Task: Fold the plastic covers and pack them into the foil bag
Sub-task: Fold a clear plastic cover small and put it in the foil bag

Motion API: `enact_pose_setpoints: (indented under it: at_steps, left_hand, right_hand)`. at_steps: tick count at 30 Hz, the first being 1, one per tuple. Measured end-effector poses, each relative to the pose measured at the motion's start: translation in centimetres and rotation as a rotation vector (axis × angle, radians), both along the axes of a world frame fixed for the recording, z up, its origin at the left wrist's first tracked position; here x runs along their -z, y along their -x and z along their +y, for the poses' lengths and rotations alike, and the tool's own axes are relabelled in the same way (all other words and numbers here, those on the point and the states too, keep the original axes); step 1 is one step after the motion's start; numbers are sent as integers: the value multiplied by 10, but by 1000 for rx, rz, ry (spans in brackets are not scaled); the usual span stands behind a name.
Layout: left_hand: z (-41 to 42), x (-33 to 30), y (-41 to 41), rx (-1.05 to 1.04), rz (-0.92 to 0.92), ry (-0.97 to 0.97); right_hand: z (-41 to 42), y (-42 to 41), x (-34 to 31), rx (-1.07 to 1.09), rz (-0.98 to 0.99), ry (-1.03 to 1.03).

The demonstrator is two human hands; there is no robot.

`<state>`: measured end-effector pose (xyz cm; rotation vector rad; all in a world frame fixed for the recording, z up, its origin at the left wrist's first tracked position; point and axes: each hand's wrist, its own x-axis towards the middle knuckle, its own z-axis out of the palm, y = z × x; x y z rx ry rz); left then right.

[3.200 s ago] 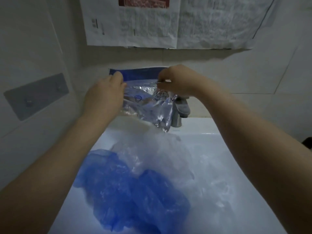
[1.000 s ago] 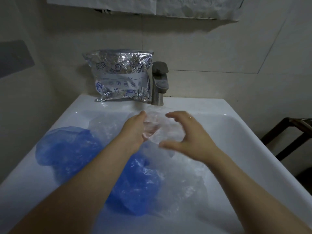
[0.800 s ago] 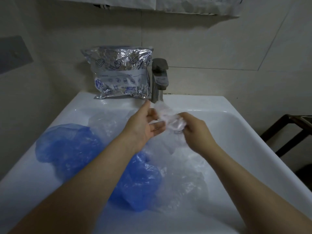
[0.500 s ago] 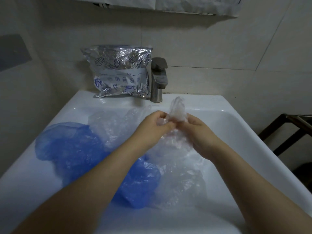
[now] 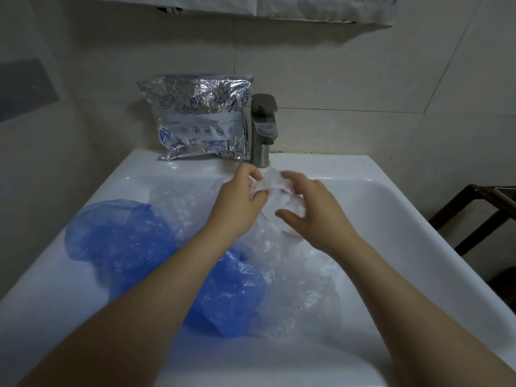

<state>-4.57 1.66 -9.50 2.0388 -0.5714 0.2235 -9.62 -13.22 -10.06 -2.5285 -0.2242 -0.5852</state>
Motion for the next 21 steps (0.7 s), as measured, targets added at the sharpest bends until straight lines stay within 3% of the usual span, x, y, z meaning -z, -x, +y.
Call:
enact_pose_setpoints:
  at_steps: [2,3,6,9,10,13,16,18,21]
  left_hand:
    - [-2,-2,3,2,1,-12]
    - [-3,-4,4,-21,1,-46]
    - [-4,-6,6,-138,-8,-219]
    - [0,-3,1,-268,-97,-481]
    - [4,-2,-2,-302,-121,-504]
    - [12,-3,-13,-282,-65,-265]
    - [9,-2,-11,-87,1,-81]
    - [4,-1,-3,50,-16,-101]
    - [-1,0,1,78,-87,-342]
  right_hand:
    - [0,-4,2,135,61,43]
    - [-4,-6,3,183,69,-29]
    - [-20,-5,-5,322,-35,-428]
    - [-28,0,-19,243,-112,-899]
    - [-28,2,-22,200,-115,-972]
    - [-25,6,-26,82,-91,-919]
    - [-15,3,-18,55,14,-698]
    - [-10,0,-10,75,19,-490]
    - [-6,0,-5,76,-36,-309]
